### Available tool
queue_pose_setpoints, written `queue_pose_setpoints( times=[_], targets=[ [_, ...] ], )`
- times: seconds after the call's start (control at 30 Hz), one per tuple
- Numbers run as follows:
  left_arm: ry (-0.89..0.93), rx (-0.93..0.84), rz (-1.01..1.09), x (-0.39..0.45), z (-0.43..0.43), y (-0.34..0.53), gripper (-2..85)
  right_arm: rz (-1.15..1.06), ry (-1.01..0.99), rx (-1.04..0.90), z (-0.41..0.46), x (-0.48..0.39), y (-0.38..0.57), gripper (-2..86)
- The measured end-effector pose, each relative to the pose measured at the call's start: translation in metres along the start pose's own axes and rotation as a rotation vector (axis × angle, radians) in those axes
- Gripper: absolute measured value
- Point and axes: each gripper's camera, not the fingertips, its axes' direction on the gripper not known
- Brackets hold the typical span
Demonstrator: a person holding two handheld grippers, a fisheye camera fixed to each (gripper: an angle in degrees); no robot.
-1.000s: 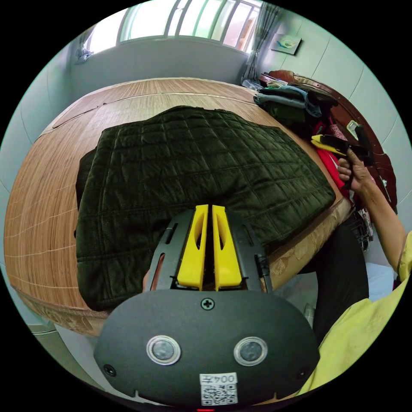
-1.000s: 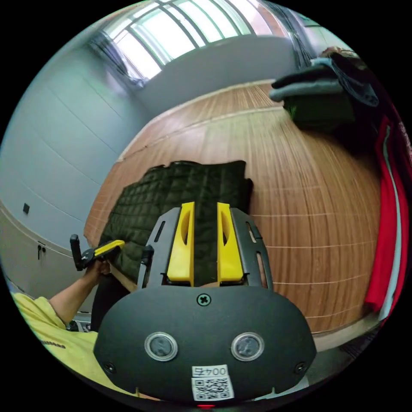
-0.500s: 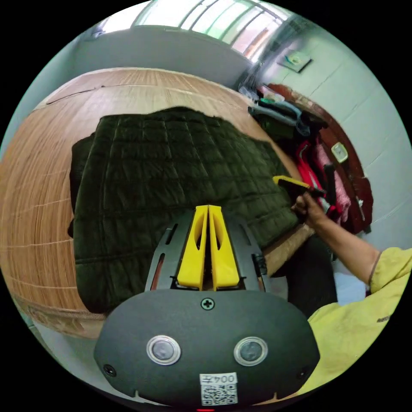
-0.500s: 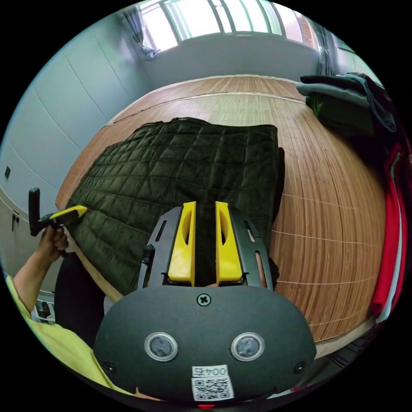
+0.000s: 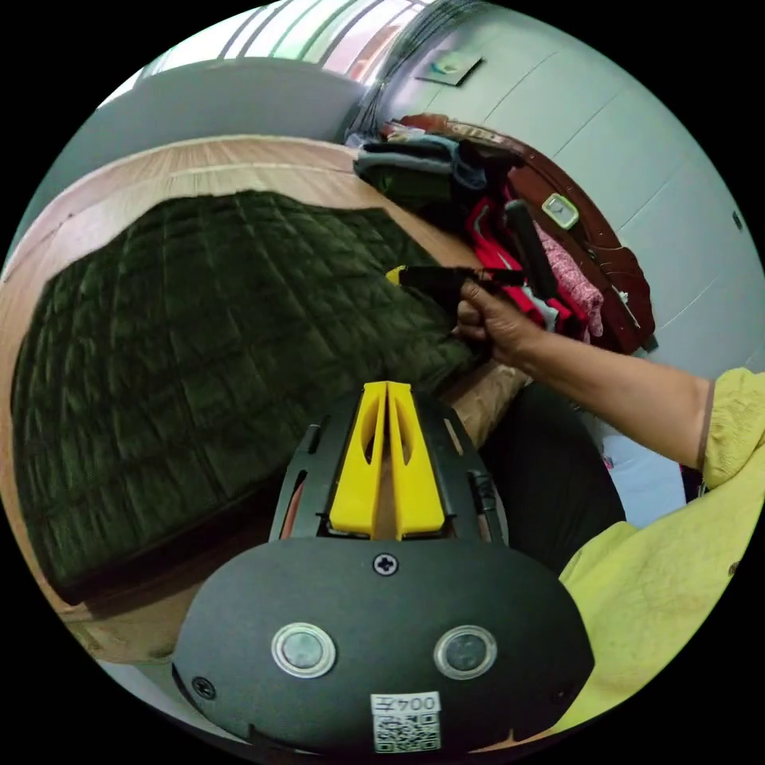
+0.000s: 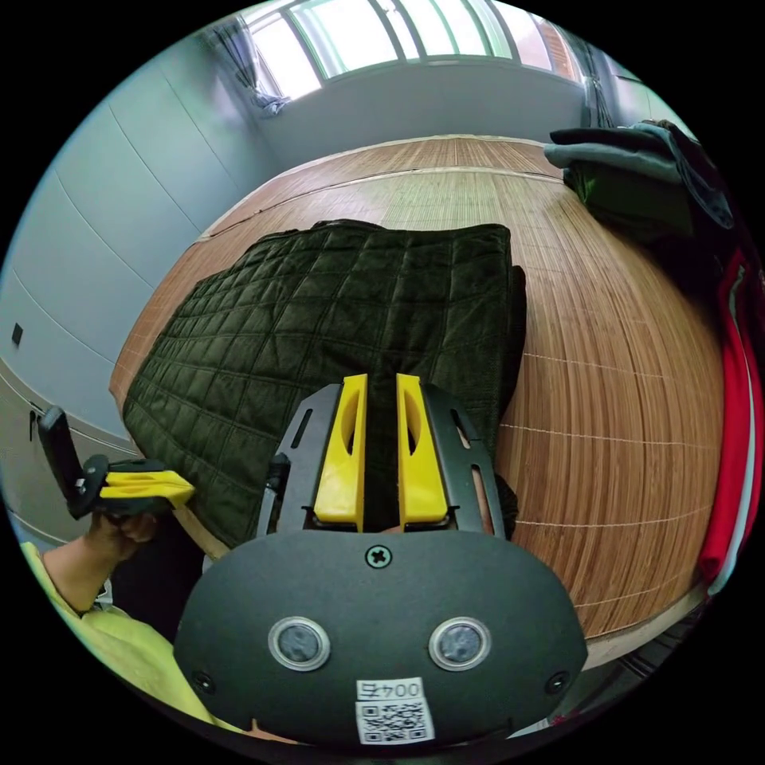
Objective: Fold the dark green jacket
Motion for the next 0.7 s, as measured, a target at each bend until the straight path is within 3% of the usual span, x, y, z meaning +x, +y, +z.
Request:
queue_pose_setpoints(
  times=[0.07,0.2,0.33,0.43,0.57,0.7],
  targets=[
    [-0.074,0.052,0.001,-0.013,-0.025,-0.003,0.2,0.0,-0.001,0.0,0.002,-0.002,0.003,6.8],
    [-0.232,0.045,-0.225,-0.098,-0.048,0.019,0.2,-0.005,0.011,0.0,0.006,-0.008,0.01,6.8],
    [-0.106,0.034,-0.281,-0.133,-0.044,0.044,0.2,-0.005,0.011,0.0,0.009,-0.012,0.015,6.7],
    [-0.111,0.026,-0.276,-0.13,-0.068,0.03,0.3,-0.003,0.009,0.001,0.011,-0.014,0.02,6.7],
    [-0.312,0.098,-0.309,-0.161,-0.111,0.006,0.9,-0.011,0.027,0.0,0.014,-0.021,0.026,6.7],
    [-0.406,-0.038,-0.478,-0.234,-0.101,0.007,1.5,-0.007,0.023,0.0,0.014,-0.024,0.031,6.6]
  ],
)
